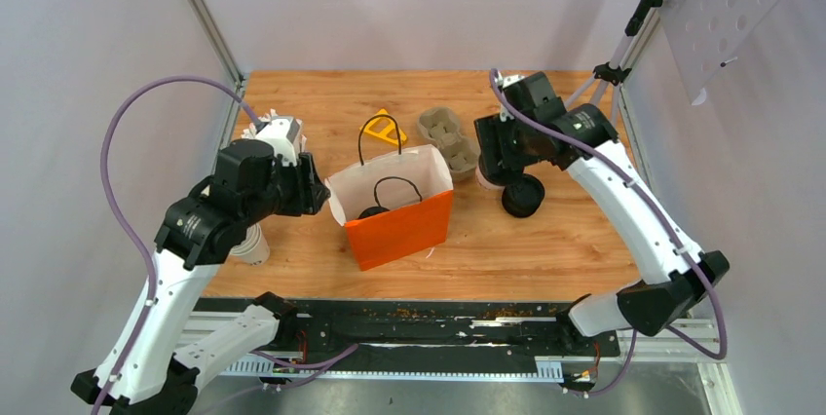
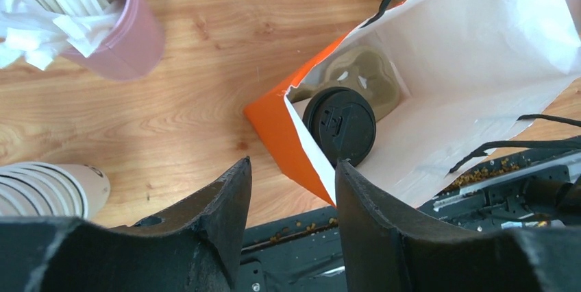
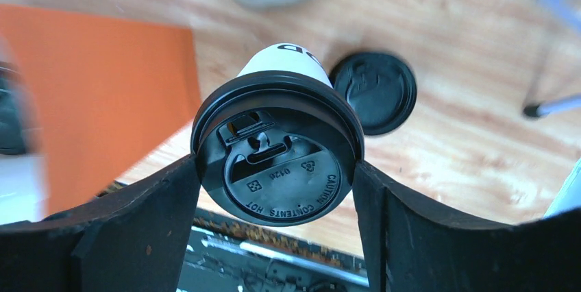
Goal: Pack the takeout coffee
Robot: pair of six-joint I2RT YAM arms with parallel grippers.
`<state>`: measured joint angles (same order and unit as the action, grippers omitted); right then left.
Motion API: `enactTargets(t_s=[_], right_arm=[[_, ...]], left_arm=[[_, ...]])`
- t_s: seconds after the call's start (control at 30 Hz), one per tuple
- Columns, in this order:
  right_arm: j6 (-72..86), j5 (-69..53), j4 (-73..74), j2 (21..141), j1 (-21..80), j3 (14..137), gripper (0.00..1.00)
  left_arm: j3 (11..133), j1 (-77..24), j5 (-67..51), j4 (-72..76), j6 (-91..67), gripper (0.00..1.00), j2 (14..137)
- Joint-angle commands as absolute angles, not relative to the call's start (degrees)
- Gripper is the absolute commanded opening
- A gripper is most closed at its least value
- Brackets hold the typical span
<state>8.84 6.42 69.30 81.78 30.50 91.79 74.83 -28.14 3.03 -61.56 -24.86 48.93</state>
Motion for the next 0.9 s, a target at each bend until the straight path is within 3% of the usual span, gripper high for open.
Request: enactTargets(t_s=[0.0, 0.3, 0.5, 0.87], right_arm=[[7.89, 10.49, 71.93, 79.28, 34.84, 104.92, 0.7], [5.73, 16.26, 70.38, 82.52, 48.72, 124.56, 0.7], [6.87, 11.57, 64.18, 79.82, 52.3, 117.72, 0.7], [8.93, 11.26, 63.59, 80.02, 58.68, 108.57, 0.7]], left_arm=[[74.37, -28.22, 0.41, -61.2, -27.49, 0.55, 50.37], [75.2, -28.21, -1.55, -63.26, -29.19, 0.5, 52.97], [73.69, -28.24, -4.6, -60.73, -29.77, 0.42, 53.33], [73.2, -28.21, -6.49, -54.71, -26.77, 0.12, 55.57]])
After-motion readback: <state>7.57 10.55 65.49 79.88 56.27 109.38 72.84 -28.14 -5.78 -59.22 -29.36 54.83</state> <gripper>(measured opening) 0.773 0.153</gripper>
